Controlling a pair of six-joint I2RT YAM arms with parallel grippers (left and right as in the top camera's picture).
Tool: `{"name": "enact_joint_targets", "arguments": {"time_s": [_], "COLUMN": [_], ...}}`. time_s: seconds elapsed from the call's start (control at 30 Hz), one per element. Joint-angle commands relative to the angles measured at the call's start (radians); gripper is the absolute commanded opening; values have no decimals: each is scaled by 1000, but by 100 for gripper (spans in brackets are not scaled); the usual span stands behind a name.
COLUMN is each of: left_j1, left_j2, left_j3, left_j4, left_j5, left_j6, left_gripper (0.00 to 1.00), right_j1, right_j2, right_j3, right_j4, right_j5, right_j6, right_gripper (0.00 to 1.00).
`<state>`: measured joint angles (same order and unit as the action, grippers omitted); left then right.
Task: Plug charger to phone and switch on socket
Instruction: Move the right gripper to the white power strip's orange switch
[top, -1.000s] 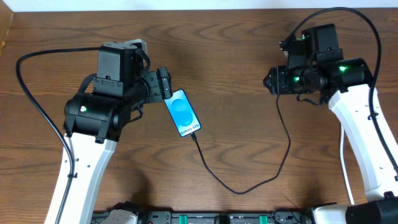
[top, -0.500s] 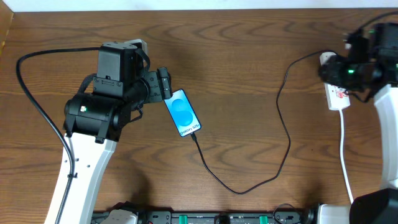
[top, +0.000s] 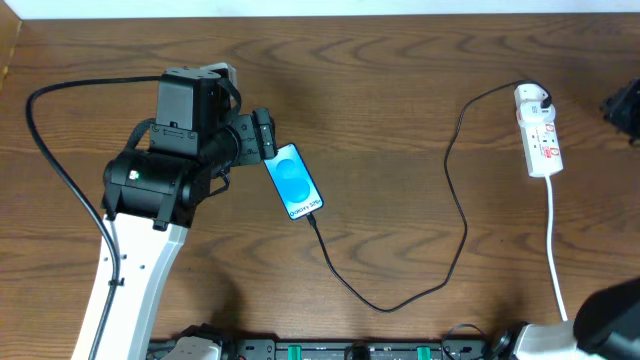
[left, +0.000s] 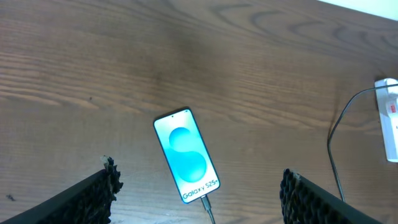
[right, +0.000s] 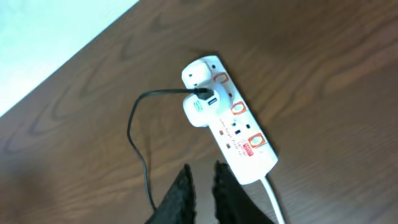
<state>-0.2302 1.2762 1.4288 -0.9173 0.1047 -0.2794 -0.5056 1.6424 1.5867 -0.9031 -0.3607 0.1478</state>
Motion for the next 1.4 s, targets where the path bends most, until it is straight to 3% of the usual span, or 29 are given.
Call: {"name": "enact_joint_targets", "arguments": {"time_s": [0.0,0.17,0.5,1.37], "left_j1": [5,5,5,5], "left_j2": [-3,-3,-3,-3], "left_j3": [9,9,9,9], "left_j4": [-3,-3,-3,-3], "left_j5": [-12,-12,-12,-12], "left_j6": [17,16,17,17], "left_gripper": [85,85,85,85], "right_j1": [-5,-5,-1,3], "right_j2": [106,266,391,573], "right_j3": [131,276,274,262], "right_j4": [-49,-117,-93,-72], "right_j5": [-19,-21,-38,-35], "right_j6": [-16,-31,-147,-191], "right_gripper": [7,1,1,1]}}
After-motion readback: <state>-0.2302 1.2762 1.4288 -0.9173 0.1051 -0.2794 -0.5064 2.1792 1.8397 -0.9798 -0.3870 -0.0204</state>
